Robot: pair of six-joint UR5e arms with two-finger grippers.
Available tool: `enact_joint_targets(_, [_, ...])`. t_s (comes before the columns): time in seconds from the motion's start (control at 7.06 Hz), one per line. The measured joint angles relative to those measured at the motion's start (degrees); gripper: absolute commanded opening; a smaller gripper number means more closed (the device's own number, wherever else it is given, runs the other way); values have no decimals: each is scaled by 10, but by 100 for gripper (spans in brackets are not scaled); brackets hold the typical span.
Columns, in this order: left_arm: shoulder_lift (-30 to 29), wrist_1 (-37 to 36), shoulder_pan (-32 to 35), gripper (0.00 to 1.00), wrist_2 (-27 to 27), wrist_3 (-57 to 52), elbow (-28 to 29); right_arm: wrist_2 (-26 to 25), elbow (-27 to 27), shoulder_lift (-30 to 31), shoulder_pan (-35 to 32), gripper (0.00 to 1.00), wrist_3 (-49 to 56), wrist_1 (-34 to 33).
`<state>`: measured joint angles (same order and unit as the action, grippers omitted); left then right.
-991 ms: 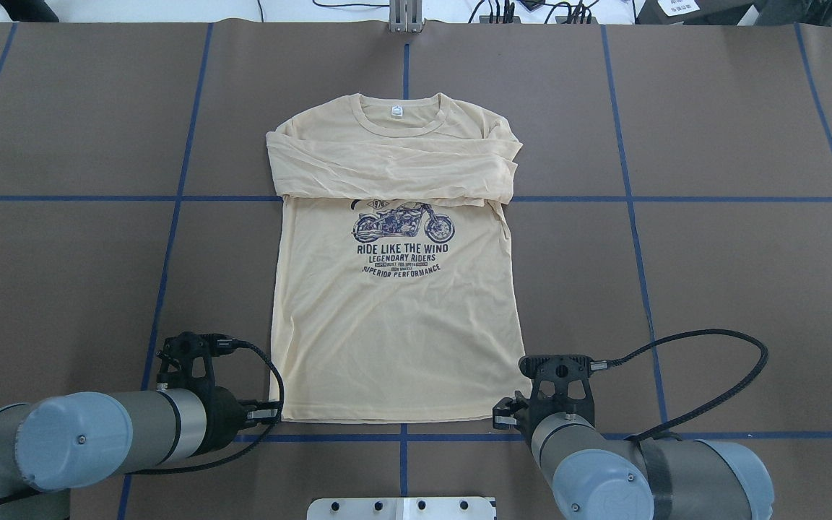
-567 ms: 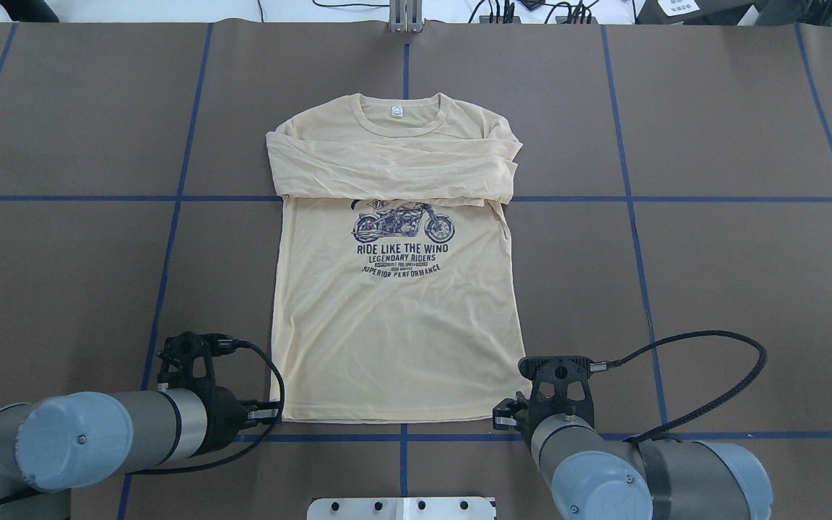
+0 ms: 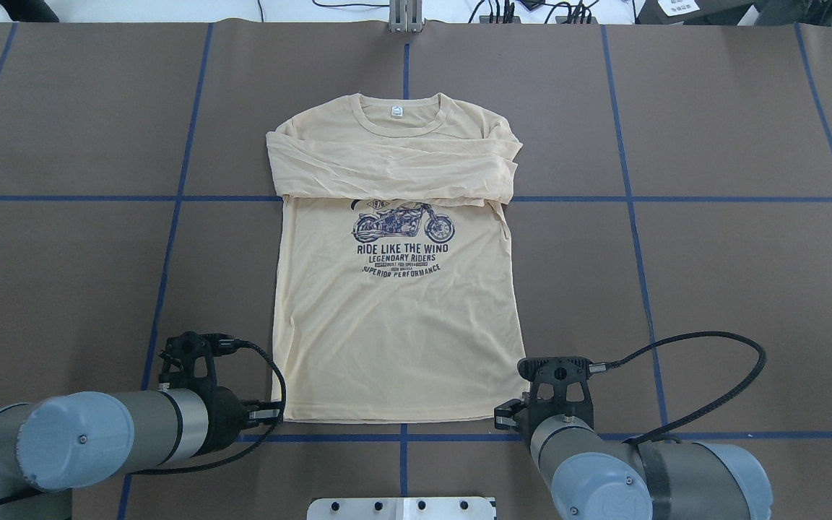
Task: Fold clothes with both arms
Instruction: 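Lower both grippers onto the hem corners and grasp them, then lift the hem with both grippers and fold it toward the collar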
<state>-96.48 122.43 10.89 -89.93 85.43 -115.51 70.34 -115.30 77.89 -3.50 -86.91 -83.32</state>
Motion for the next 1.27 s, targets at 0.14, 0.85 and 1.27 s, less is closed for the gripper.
enact_joint_targets(0.14, [1,0,1,0,-1,0,-4,1,-8,1,-2,0,1,0])
enact_joint_targets(0.85, [50,-60,7,0,-57,5,-191,109,-257,51,-2,0,14,-110])
enact_joint_targets(1.27, [73,-104,12,0,-83,28,-258,133,-338,49,8,0,14,-182])
